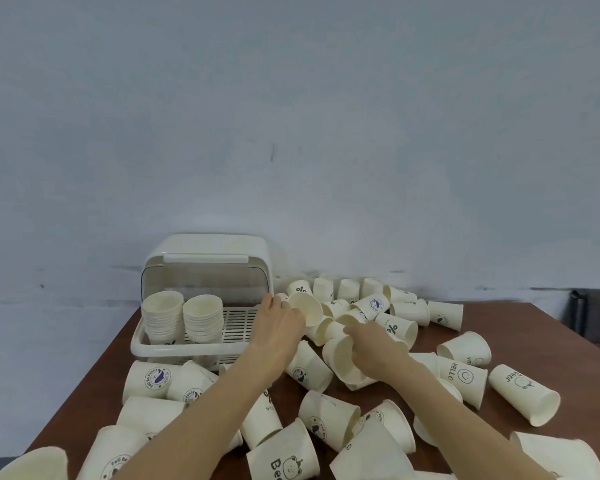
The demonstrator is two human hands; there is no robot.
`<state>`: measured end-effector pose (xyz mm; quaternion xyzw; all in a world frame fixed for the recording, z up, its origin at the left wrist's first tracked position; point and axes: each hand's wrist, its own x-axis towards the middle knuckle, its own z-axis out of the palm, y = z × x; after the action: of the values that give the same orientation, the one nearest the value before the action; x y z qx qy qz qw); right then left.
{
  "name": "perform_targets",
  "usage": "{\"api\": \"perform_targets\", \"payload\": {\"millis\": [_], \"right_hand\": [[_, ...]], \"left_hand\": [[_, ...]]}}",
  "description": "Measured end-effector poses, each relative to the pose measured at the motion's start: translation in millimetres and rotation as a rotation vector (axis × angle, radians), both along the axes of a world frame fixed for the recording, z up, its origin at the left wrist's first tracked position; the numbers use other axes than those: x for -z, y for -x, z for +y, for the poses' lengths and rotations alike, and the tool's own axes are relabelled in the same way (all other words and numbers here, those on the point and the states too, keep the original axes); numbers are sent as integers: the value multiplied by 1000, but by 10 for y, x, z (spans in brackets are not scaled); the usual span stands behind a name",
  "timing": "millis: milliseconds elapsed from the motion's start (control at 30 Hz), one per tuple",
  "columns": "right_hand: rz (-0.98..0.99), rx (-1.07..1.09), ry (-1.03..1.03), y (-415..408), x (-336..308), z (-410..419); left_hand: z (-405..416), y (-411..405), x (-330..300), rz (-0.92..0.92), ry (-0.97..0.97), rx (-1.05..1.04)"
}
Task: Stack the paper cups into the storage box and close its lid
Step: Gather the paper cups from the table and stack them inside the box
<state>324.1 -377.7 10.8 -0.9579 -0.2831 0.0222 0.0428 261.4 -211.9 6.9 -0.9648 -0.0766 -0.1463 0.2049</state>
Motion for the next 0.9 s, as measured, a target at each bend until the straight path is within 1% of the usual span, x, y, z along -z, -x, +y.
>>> {"api": "perform_targets", "payload": {"millis": [133,300,433,567,667,800,900], "right_hand": [[-97,49,-113,28,-34,28],[-114,74,-135,81,-82,94],[-75,62,-176,96,-66,182],[0,46,-358,150,-56,224],[48,19,-424,150,-65,237],[237,39,-614,167,-134,262],[229,2,-642,172,-201,267]], "left_hand": [[7,47,-39,-8,13,15],[37,92,-55,-29,39,28],[60,127,-53,-35,40,29],[110,162,-44,-35,38,17],[161,191,-39,-25,37,1],[215,222,-86,-45,56,-15],[279,221,-149,-71,69,-30]]}}
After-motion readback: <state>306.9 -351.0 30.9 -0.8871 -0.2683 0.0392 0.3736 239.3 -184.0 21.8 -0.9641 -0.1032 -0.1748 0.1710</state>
